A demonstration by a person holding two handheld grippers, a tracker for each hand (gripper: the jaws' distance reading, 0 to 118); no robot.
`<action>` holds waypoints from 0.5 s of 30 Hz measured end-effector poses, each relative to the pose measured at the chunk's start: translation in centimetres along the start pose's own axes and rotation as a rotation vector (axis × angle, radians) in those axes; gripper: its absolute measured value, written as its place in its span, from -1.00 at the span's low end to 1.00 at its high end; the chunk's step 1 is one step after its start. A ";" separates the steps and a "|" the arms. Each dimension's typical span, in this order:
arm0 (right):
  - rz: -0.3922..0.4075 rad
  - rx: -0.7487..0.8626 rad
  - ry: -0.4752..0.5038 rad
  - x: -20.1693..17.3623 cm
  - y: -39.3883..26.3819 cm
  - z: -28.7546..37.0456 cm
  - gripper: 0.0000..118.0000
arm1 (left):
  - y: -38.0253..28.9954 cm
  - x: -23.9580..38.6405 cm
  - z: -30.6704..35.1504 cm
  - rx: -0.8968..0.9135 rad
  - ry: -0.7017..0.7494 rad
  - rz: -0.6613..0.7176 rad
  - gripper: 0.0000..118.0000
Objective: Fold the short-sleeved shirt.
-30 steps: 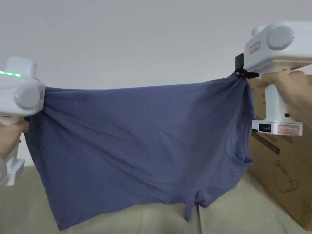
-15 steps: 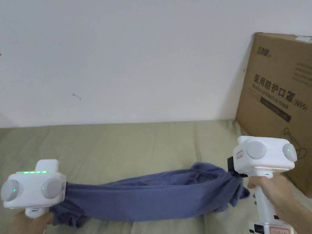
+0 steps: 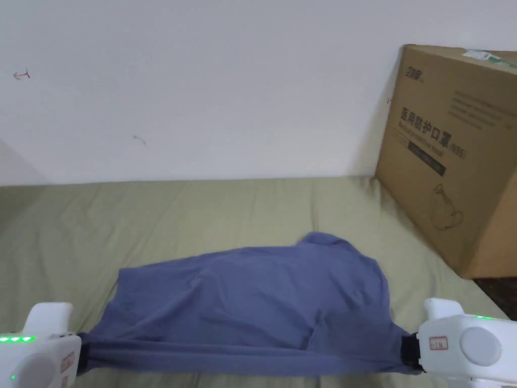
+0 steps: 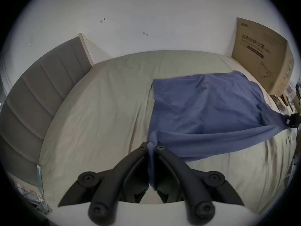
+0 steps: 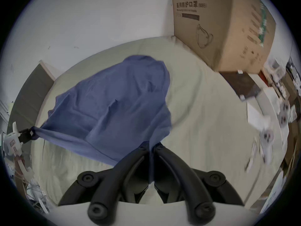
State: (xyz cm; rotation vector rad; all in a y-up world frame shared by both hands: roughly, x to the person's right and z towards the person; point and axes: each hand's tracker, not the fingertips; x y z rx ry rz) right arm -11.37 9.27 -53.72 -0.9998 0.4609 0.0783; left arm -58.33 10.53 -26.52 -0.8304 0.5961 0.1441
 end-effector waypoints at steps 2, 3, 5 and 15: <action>-0.007 -0.007 0.006 0.4 -4.1 2.0 -0.95 | -2.8 -0.2 2.9 0.004 -0.006 -0.008 -0.96; -0.013 -0.018 0.003 0.6 -6.2 3.1 -0.95 | -4.3 -0.4 4.2 -0.007 -0.016 -0.046 -0.96; 0.000 -0.035 0.001 0.9 -10.4 4.9 -0.95 | -7.7 -0.5 6.5 -0.015 0.009 -0.098 -0.96; -0.024 -0.123 -0.003 2.8 -22.3 9.2 -0.95 | -20.4 -2.3 12.3 -0.126 -0.029 -0.053 -0.96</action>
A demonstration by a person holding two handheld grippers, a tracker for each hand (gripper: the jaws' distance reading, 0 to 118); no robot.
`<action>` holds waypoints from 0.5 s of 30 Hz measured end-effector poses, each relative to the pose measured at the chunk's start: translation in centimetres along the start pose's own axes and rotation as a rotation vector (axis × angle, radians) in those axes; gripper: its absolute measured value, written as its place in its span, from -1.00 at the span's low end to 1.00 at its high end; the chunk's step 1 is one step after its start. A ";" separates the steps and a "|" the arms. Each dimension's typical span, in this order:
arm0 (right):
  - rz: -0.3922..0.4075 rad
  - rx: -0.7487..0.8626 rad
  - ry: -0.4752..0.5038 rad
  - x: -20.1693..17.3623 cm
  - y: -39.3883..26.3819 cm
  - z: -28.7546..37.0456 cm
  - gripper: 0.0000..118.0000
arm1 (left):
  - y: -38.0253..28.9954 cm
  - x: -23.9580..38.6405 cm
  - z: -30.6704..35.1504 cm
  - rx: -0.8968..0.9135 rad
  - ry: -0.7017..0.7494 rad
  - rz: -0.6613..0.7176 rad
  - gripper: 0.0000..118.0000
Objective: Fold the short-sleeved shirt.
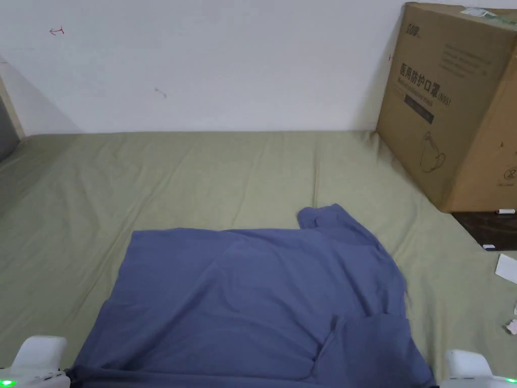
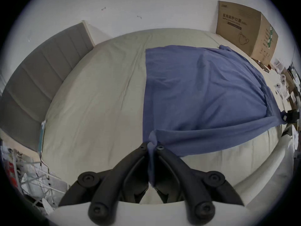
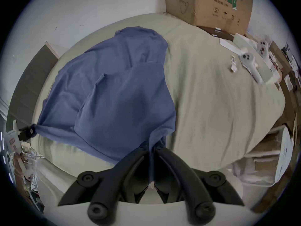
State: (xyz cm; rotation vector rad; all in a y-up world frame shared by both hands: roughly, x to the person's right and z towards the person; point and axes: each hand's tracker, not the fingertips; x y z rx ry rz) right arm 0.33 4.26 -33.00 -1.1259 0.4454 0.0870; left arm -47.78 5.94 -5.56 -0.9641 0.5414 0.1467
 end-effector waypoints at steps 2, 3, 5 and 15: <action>0.001 0.014 -0.003 0.1 -0.4 0.5 -0.95 | -0.8 0.1 0.1 -0.012 0.005 -0.008 -0.96; -0.002 0.019 -0.003 0.1 -0.4 0.7 -0.95 | -1.0 0.2 0.1 -0.010 0.005 -0.010 -0.96; -0.004 0.034 0.005 0.2 -0.5 0.9 -0.95 | -1.2 0.7 0.3 0.006 0.015 -0.025 -0.96; -0.022 0.109 -0.005 0.3 0.3 3.2 0.27 | -1.5 0.8 3.7 0.082 -0.015 0.024 0.85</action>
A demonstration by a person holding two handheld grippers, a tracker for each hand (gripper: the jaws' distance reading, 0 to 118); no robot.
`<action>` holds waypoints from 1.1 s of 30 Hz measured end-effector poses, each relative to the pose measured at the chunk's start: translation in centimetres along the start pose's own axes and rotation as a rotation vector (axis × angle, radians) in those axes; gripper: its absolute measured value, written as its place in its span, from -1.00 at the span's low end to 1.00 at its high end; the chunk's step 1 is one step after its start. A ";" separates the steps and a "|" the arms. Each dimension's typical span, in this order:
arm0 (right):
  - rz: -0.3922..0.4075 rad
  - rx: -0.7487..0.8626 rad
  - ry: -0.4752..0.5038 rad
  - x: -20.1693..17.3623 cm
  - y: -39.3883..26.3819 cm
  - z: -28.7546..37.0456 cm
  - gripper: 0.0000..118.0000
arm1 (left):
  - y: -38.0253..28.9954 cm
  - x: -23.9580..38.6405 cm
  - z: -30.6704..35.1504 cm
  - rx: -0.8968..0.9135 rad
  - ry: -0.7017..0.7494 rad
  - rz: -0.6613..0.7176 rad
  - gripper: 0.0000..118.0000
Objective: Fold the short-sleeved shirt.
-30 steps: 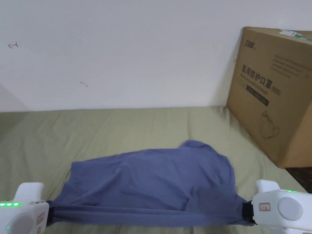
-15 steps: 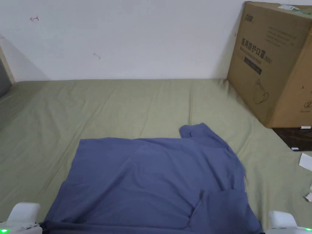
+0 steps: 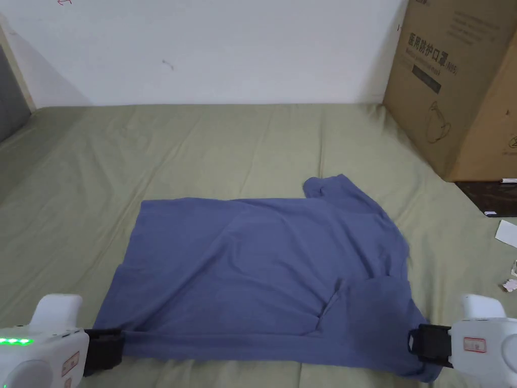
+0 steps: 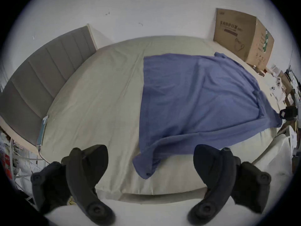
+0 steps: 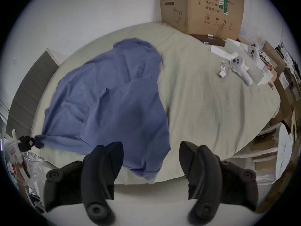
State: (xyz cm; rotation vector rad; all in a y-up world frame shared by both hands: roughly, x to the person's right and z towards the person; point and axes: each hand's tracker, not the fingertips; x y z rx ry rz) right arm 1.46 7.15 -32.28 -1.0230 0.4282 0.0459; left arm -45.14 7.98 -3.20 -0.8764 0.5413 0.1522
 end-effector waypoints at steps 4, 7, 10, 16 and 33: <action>-0.029 0.082 0.076 -0.6 0.7 2.0 0.12 | -0.3 -0.5 2.3 0.024 -0.067 0.052 0.31; 0.038 0.128 0.047 -2.0 0.3 2.0 -1.00 | -1.3 -0.5 2.2 -0.006 -0.096 0.080 -1.00; -0.006 0.063 0.101 -2.3 -0.2 0.8 -1.00 | -2.8 -0.1 1.7 -0.037 -0.076 0.084 -1.00; 0.057 0.035 0.053 -3.4 -1.0 -0.7 -1.00 | -3.8 -0.9 0.7 -0.059 -0.016 0.093 0.00; -0.055 -0.012 0.064 -1.1 -0.9 -1.4 -1.00 | -1.1 -1.0 -3.9 -0.061 -0.077 0.110 -0.97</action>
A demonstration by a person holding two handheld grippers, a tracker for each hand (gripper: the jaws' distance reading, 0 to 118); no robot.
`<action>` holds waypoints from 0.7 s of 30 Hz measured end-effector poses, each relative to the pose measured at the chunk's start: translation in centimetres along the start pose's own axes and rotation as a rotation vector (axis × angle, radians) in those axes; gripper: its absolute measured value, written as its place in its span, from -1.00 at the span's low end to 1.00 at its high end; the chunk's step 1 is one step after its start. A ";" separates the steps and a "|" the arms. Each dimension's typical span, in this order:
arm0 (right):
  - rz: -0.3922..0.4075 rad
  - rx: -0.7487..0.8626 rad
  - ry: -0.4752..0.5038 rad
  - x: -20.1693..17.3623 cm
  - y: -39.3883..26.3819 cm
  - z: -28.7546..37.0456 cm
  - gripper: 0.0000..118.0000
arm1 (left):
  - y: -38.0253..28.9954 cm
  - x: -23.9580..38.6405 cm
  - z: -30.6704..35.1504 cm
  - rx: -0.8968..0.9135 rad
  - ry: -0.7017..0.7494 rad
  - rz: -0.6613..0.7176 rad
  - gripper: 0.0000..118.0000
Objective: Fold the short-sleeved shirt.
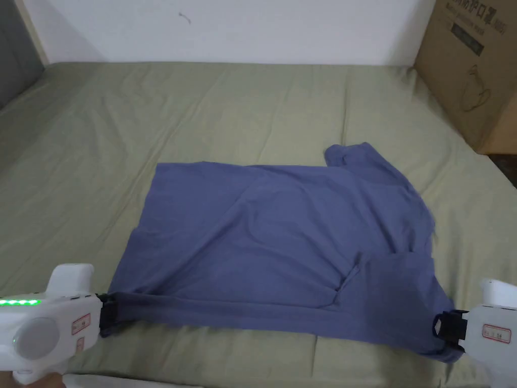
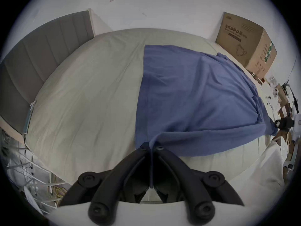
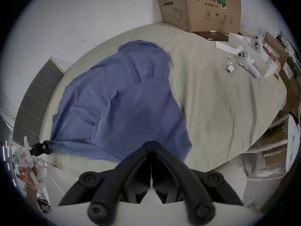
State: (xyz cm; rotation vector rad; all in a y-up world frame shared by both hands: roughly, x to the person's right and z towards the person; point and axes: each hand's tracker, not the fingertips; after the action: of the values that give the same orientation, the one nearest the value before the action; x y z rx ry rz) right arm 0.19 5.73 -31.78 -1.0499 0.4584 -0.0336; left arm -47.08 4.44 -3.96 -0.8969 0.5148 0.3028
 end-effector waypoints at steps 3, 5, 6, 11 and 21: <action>0.021 0.014 -0.049 0.0 0.1 0.3 -0.44 | -0.2 0.5 0.2 0.000 -0.012 0.028 -0.97; 0.029 0.014 -0.081 0.1 0.5 0.1 0.31 | 0.0 0.5 0.1 -0.008 -0.004 0.023 -0.97; 0.032 0.013 -0.073 0.3 0.6 -0.1 0.30 | 0.0 0.8 0.1 -0.011 0.001 0.016 -0.97; 0.104 -0.024 -0.053 0.5 0.4 -1.4 -0.84 | 0.2 1.1 0.3 -0.019 0.010 0.003 -0.97; 0.088 -0.043 -0.061 -0.1 0.5 -0.1 -1.00 | 1.2 0.5 0.5 -0.038 0.020 -0.026 -0.97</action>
State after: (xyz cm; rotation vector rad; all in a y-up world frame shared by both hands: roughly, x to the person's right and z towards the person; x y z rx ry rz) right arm -0.03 5.97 -32.23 -1.0694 0.4515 0.0868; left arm -47.05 5.61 -4.80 -0.9436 0.5169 0.2807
